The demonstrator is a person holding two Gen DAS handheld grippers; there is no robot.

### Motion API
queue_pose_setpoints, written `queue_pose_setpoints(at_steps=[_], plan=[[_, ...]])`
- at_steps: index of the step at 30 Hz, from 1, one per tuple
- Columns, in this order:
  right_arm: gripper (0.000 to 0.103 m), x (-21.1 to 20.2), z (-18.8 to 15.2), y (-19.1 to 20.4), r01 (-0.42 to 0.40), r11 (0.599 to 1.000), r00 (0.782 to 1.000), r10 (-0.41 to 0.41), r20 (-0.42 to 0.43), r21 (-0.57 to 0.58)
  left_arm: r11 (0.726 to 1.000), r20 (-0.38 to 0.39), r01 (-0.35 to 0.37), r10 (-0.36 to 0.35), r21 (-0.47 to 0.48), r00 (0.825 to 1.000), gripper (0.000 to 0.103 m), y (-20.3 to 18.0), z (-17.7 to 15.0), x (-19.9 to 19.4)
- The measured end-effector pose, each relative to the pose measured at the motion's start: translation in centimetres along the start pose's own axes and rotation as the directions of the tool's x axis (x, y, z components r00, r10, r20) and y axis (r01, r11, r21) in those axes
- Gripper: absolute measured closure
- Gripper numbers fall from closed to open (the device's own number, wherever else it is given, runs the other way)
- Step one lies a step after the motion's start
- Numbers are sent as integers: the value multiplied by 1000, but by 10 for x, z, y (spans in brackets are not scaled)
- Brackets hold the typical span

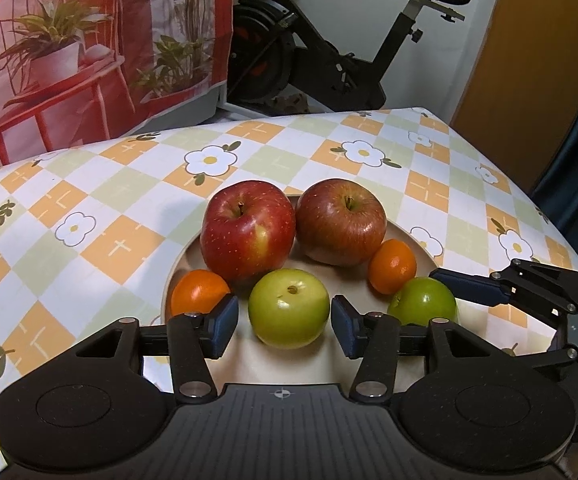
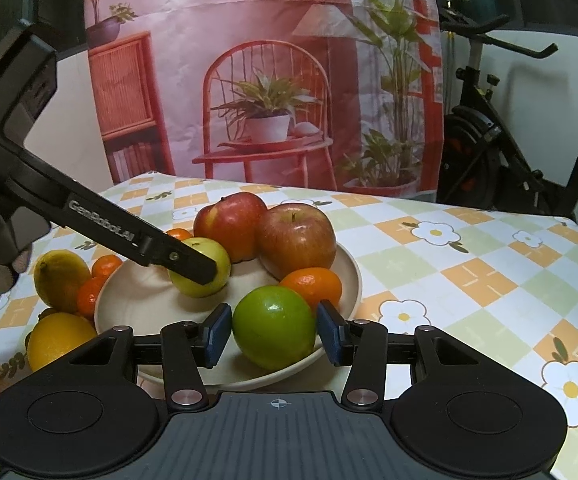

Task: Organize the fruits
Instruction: 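Lower both green apples onto the plate beside the red apples and open both grippers, then move both grippers away from the plate toward the lemons on the cloth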

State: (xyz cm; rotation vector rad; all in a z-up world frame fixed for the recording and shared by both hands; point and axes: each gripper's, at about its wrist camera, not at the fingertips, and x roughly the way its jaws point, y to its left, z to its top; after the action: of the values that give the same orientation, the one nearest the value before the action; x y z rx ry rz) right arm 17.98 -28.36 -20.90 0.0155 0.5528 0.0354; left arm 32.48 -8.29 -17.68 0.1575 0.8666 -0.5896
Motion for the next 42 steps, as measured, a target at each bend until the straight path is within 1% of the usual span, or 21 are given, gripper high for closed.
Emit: queue_pose_setpoints(at_steps=[2, 6, 9, 11, 14, 18, 21, 26, 29, 35, 39, 42], plan=[[57, -2, -1, 0, 1, 1000, 1000, -2, 7, 7, 1000, 13, -4, 4, -6, 1000, 44, 0, -1, -6], [55, -8, -3, -2, 8, 1000, 999, -9, 30, 25, 1000, 56, -5, 6, -18, 998, 44, 1, -4, -24], [54, -13, -6, 3, 37, 999, 999, -38, 35, 21, 999, 92, -13, 16, -36, 996, 44, 4, -7, -41], [54, -20, -7, 10, 34, 999, 998, -35, 43, 26, 998, 121, -22, 28, -52, 992, 43, 6, -11, -54], [54, -36, -8, 22, 42, 999, 995, -45, 85, 26, 996, 160, -46, 58, -77, 985, 43, 10, -21, -73], [54, -52, -14, 34, 50, 996, 993, -58, 104, 74, 990, 189, -76, 98, -119, 977, 43, 16, -36, -93], [54, -59, -17, 40, 36, 994, 995, -46, 92, 102, 984, 201, -101, 129, -147, 971, 43, 24, -49, -106], [54, -65, -19, 51, 17, 995, 997, -24, 77, 96, 973, 207, -148, 183, -175, 961, 43, 38, -67, -125], [54, -67, -19, 57, 9, 996, 997, -15, 70, 94, 969, 203, -166, 203, -183, 958, 43, 45, -78, -135], [54, -66, -17, 70, -7, 998, 998, 3, 58, 69, 966, 189, -171, 208, -194, 960, 43, 50, -93, -141], [54, -66, -17, 79, -13, 999, 999, 11, 46, 49, 965, 189, -158, 199, -212, 962, 43, 51, -101, -143], [54, -65, -18, 83, -20, 999, 999, 18, 36, 42, 967, 192, -150, 190, -206, 963, 43, 49, -107, -142]])
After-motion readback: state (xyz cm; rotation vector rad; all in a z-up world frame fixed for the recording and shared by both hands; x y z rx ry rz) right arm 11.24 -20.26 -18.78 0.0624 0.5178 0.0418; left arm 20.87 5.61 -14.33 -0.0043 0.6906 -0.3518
